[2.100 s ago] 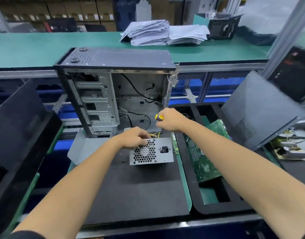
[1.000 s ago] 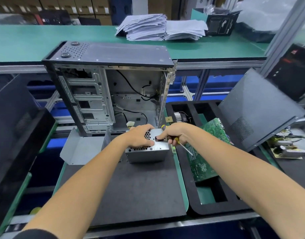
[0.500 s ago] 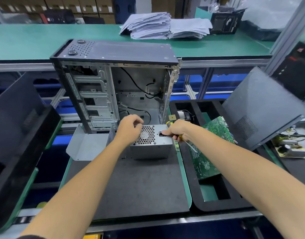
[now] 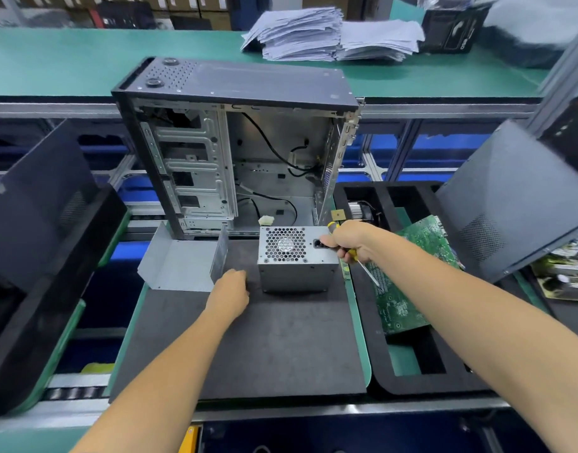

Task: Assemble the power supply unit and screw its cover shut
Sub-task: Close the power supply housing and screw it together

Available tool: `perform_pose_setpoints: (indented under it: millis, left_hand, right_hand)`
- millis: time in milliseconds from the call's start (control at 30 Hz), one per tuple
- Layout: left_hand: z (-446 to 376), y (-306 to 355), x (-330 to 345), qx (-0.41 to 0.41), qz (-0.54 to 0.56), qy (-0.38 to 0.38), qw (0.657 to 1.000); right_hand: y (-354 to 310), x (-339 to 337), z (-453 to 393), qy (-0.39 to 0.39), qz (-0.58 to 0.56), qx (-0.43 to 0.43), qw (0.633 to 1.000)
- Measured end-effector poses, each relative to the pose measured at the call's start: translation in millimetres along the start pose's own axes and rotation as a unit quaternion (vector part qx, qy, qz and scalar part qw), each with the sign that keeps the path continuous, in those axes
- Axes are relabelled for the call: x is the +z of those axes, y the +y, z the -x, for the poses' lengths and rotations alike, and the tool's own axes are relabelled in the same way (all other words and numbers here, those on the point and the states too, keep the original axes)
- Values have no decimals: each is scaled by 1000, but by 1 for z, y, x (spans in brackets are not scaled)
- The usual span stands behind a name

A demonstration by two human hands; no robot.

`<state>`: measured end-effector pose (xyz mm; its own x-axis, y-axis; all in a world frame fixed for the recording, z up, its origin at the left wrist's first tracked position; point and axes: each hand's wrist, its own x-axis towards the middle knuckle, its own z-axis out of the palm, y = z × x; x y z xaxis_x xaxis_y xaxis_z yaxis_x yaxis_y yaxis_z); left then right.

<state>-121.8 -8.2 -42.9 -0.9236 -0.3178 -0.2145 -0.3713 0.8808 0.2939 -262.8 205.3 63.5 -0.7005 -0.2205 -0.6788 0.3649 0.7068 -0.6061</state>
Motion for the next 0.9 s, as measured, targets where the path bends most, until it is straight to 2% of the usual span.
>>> perform_pose_setpoints:
  millis: [100, 300, 433, 533, 600, 667, 733, 800, 900]
  left_hand:
    - [-3, -3, 4, -14, 0, 18, 1000]
    - [-5, -3, 0, -36, -34, -16, 999]
    - [0, -1, -11, -33, -14, -7, 999]
    - [-1, 3, -28, -35, 98, 62, 993]
    - [-2, 13, -48, -28, 201, 142, 969]
    - [-4, 32, -70, 25, 248, 222, 943]
    - [-6, 58, -89, 97, 268, 245, 927]
    - [-9, 86, -98, 158, 290, 197, 923]
    - [-15, 122, -90, 230, 252, 104, 934]
  right_hand:
    - [3, -1, -3, -5, -18, 3, 1000]
    - [4, -1, -9, -4, -29, -10, 1000]
    - [3, -3, -8, -13, -15, -20, 1000]
    - [0, -4, -9, -18, -12, -26, 999]
    - [-1, -6, -10, -23, -29, -24, 999]
    - [-1, -9, -11, -25, -50, -25, 998]
    - [1, -11, -11, -22, -71, -21, 997]
    - [4, -13, -10, -16, -95, -14, 995]
    - [7, -16, -5, -5, -131, -20, 991]
